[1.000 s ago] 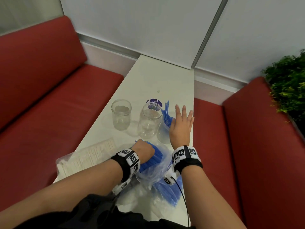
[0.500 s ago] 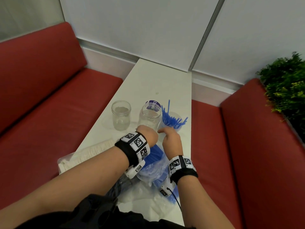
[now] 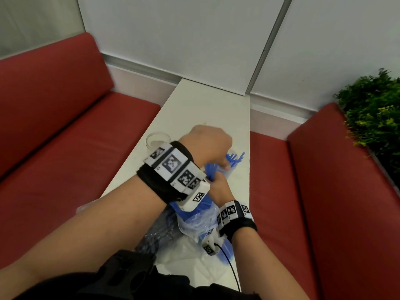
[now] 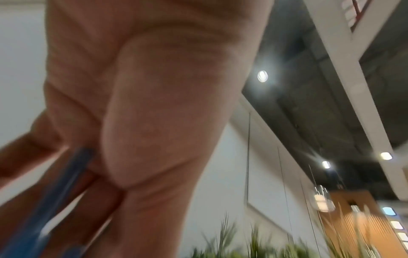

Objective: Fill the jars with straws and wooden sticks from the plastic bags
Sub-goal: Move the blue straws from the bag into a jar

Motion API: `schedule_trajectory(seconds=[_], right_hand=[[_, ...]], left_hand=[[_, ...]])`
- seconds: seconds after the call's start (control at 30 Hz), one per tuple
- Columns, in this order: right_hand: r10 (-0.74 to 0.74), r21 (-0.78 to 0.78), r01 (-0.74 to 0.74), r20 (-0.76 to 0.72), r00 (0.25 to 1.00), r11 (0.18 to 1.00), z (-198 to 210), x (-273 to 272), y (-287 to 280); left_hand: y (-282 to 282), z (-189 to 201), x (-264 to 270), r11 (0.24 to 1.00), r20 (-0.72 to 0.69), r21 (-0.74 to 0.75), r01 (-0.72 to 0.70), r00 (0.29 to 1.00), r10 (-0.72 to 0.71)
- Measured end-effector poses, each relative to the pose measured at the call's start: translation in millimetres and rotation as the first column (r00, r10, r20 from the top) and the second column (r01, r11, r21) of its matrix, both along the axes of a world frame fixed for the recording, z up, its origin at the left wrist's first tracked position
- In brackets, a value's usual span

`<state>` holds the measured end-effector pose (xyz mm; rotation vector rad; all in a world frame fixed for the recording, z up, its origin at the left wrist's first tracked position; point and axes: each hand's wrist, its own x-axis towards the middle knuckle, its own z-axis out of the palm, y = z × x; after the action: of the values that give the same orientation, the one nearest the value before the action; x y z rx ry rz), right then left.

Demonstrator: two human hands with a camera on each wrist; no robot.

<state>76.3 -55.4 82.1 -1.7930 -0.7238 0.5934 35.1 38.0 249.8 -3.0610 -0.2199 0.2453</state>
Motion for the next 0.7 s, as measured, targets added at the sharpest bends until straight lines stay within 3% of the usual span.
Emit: schedule_trajectory(seconds=[0.1, 0.2, 0.3, 0.33, 0.4, 0.43, 0.5, 0.57, 0.63, 0.7], right_hand=[[-0.037, 0.041, 0.037, -0.019, 0.999, 0.998, 8.0, 2.0, 2.2], [-0.084, 0.061, 0.087, -0.051, 0.995, 0.994, 26.5, 7.6, 14.1], [-0.128, -0.042, 0.123, -0.165, 0.978, 0.992, 47.1, 9.3, 24.7], [-0.108, 0.017, 0.112, -0.159, 0.981, 0.994, 52.7, 9.2, 24.0], [-0.106, 0.140, 0.125, -0.132, 0.986, 0.982, 63.0, 10.6, 14.0], [-0.122, 0.177, 0.147, -0.148, 0.982, 0.973, 69.4, 12.9, 10.3], [-0.113, 0.249, 0.159, -0.189, 0.975, 0.955, 87.5, 18.2, 6.0], [-0.067, 0.324, 0.130, -0.199, 0.978, 0.937, 113.9, 20.9, 3.6], [-0.037, 0.391, 0.108, -0.185, 0.982, 0.914, 139.6, 24.4, 1.3], [-0.030, 0.457, 0.112, -0.183, 0.983, 0.883, 160.3, 23.6, 0.0]], left_hand=[[12.1, 15.5, 5.2, 0.980, 0.306, -0.177, 0.096, 0.951, -0.037], [7.1, 8.0, 4.9, 0.961, 0.338, -0.217, 0.172, 0.937, -0.091], [-0.4, -4.4, 7.6, 0.919, 0.403, -0.310, 0.244, 0.909, -0.105], [0.3, -3.9, 7.5, 0.846, 0.484, -0.454, 0.279, 0.875, -0.029], [6.8, -0.3, 7.4, 0.533, 0.587, -0.754, 0.384, 0.758, 0.284], [12.4, 0.6, 7.2, 0.366, 0.563, -0.824, 0.432, 0.691, 0.453], [25.0, -4.8, 9.9, 0.124, 0.386, -0.896, 0.427, 0.610, 0.692], [32.3, -19.3, 10.8, -0.061, 0.123, -0.968, 0.244, 0.671, 0.732], [29.8, -42.8, 10.7, -0.222, -0.116, -0.975, 0.021, 0.803, 0.585], [20.7, -61.5, 8.3, -0.372, -0.278, -0.921, -0.116, 0.865, 0.418]])
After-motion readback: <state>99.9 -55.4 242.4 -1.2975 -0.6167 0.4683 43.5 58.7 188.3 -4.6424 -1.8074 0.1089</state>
